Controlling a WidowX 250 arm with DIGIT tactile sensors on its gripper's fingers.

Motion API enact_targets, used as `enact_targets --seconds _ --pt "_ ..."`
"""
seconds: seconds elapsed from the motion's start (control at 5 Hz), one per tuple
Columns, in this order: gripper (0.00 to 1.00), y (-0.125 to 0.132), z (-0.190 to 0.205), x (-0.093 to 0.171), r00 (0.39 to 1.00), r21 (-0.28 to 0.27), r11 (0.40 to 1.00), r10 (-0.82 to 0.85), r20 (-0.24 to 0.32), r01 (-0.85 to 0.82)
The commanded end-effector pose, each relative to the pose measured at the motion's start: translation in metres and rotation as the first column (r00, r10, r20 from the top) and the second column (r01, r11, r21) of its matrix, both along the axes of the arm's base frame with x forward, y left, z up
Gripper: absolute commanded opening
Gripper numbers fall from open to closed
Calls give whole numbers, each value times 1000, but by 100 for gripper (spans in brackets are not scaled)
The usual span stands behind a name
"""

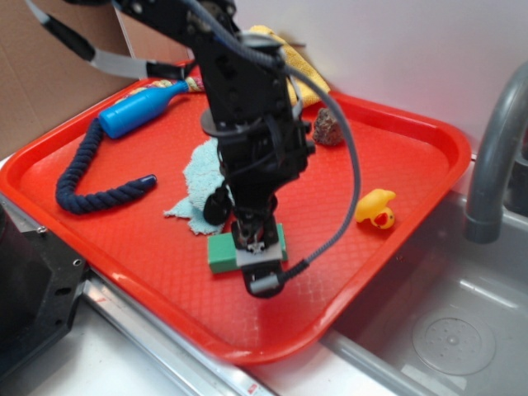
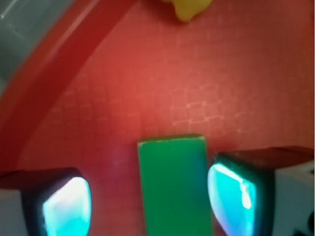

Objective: Grab the green block.

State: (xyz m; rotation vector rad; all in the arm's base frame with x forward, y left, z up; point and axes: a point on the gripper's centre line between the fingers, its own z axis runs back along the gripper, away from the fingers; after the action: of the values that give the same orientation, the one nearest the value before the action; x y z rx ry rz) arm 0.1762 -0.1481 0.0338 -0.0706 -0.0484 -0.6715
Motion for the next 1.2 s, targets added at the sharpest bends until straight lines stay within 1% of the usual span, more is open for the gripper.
enact_targets --seconds 0.0,0.2,0.4,0.6,0.8,1.0 --pt "100 -4 -14 -6 998 -5 1000 3 -69 -3" --pt "81 4 -19 -7 994 -10 999 43 -97 -44" --pt "0 2 -3 -11 997 9 999 34 -66 -34" --pt "0 0 28 -24 999 27 999 38 -10 -38" --pt "0 6 76 -21 987 47 987 153 52 -156" --pt "0 17 126 -18 919 43 918 393 34 -394"
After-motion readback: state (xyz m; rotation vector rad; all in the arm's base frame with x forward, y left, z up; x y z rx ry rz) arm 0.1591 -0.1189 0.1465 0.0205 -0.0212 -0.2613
